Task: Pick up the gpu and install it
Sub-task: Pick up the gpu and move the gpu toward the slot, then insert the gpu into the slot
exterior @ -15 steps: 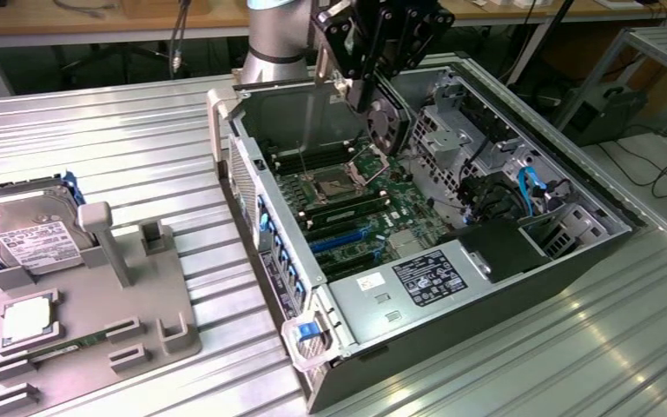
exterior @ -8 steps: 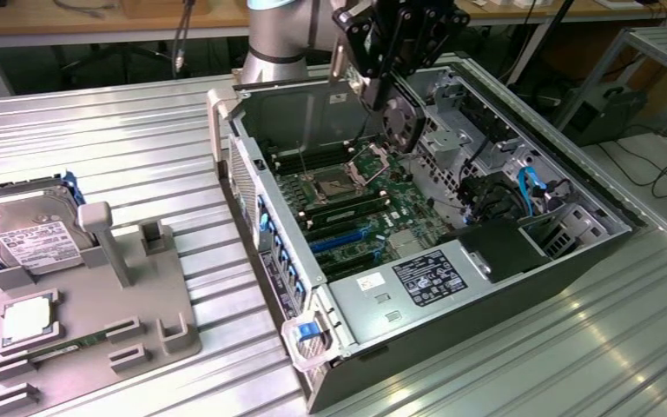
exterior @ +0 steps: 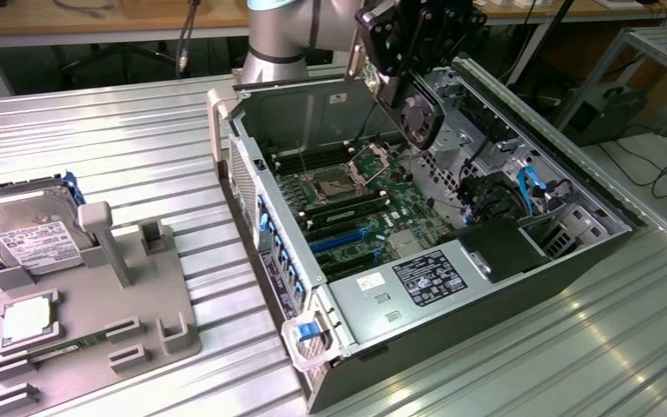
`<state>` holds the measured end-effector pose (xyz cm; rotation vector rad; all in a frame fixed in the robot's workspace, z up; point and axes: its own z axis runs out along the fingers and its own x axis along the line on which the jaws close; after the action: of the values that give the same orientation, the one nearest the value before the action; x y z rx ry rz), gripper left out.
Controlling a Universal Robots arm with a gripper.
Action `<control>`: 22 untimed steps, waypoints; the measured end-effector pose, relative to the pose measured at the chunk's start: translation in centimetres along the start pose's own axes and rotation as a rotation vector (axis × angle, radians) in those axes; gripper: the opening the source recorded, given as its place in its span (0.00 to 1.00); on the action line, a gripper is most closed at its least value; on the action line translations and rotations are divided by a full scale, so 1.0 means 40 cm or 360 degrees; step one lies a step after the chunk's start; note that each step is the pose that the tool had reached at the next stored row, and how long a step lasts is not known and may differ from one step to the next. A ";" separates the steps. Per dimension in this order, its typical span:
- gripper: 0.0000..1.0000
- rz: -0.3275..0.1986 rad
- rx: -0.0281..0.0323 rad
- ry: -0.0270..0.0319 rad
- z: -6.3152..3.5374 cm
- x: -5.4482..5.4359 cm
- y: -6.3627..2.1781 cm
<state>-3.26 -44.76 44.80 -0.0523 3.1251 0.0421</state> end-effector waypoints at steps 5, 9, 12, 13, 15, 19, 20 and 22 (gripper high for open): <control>0.27 -0.0001 -0.00001 0.00000 0.003 -0.058 0.000; 0.27 -0.0001 -0.00002 0.00000 0.005 -0.098 0.000; 0.27 -0.0001 0.00000 0.00000 0.005 -0.104 0.000; 0.27 -0.0001 0.00000 0.00001 0.005 -0.104 0.000; 0.27 -0.0001 -0.00001 0.00000 0.005 -0.104 0.000; 0.27 -0.0001 -0.00001 0.00000 0.005 -0.104 0.000; 0.27 -0.0001 0.00000 0.00000 0.005 -0.104 0.000; 0.27 -0.0001 0.00000 0.00000 0.005 -0.104 0.000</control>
<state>0.90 -44.61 44.66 -0.0533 3.1251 0.0421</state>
